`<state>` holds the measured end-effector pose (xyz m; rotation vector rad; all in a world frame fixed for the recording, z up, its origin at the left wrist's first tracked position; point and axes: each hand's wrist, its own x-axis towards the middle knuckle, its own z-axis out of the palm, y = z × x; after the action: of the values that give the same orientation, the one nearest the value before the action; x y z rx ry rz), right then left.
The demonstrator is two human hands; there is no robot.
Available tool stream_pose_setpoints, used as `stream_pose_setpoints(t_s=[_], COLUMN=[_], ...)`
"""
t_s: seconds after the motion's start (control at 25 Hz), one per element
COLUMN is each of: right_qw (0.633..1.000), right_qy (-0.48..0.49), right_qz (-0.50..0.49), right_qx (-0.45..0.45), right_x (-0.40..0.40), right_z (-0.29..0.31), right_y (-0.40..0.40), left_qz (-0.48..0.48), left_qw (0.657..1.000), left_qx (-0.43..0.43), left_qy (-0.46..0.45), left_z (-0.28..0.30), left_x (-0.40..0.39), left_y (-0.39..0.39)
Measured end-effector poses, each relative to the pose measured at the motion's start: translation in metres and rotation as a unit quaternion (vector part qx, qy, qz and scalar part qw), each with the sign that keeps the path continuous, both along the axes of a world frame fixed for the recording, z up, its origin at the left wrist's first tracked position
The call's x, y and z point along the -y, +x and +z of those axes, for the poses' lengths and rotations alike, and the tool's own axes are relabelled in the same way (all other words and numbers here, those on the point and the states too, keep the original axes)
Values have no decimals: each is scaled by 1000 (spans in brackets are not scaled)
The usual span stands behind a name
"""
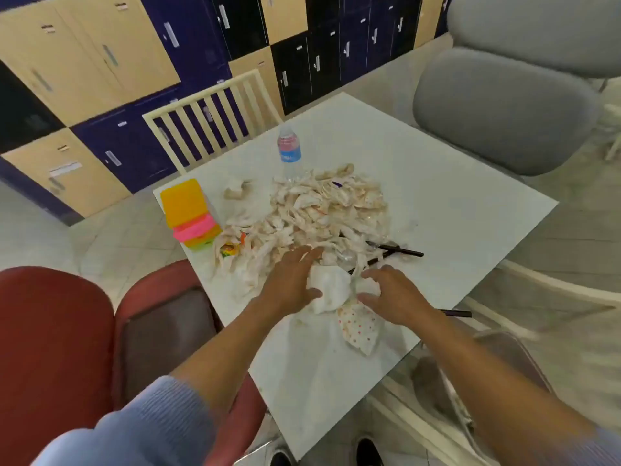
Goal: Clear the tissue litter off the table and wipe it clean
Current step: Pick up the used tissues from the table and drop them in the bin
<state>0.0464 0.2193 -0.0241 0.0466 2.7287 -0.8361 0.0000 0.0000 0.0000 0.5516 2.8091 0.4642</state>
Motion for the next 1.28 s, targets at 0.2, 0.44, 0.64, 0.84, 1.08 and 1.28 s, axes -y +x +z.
stream_pose_setpoints(t_s=[0.2,0.44,0.64,0.84,1.08,1.28], right_qw=[990,995,981,943,889,851], right_qy=[79,45,-166,-269,-288,-258], right_qz=[71,66,-59,-190,-356,-457], right_qx=[92,57,78,58,21,5], right_x=[-14,-18,-26,-46,-79,-118], right_z=[-22,-33,-16,9,5,-9], right_y=[-4,-2,1,20,78,152], left_qz=[-32,7,51,114,66,31], left_qw=[995,997,999,983,967,957], left_qx=[26,19,-17,68,115,170], left_qy=[-88,-80,5,128,218,234], left_z=[-25,-39,-28,-9,8,-7], left_x=[-21,-34,-26,-13,-39,-94], left_y=[-16,-13,-14,-7,21,63])
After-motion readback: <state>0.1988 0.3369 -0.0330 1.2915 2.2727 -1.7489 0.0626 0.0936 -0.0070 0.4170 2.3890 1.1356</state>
